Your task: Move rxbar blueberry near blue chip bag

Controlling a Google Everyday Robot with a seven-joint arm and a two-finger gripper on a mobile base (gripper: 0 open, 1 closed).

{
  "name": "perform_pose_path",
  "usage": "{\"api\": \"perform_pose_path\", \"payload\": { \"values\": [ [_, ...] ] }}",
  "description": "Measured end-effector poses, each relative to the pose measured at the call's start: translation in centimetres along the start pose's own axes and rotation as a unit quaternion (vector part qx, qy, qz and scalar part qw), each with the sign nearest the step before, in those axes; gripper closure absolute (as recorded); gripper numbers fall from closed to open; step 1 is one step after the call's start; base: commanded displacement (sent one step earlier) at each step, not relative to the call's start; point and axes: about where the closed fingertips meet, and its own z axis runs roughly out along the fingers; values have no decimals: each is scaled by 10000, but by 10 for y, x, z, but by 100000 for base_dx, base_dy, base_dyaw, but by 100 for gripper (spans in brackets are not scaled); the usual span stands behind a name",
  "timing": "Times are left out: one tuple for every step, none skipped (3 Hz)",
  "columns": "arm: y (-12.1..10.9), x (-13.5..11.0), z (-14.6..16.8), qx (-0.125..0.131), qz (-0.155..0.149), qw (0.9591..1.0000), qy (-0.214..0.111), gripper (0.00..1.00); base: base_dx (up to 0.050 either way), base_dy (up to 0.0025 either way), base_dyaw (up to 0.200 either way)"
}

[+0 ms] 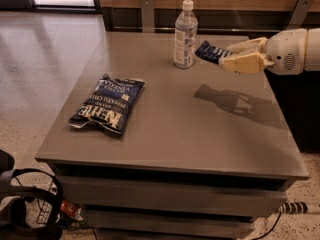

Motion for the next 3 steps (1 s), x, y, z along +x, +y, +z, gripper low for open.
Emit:
{"api": "perform_pose_path", "payload": {
  "values": [
    [38, 0, 19, -235, 194, 9995, 9, 100, 0, 0, 0],
    [73, 2, 39, -460, 245, 9986, 36, 100, 0, 0, 0],
    [106, 10, 61, -592, 200, 9978, 221, 100, 0, 0, 0]
  ]
}}
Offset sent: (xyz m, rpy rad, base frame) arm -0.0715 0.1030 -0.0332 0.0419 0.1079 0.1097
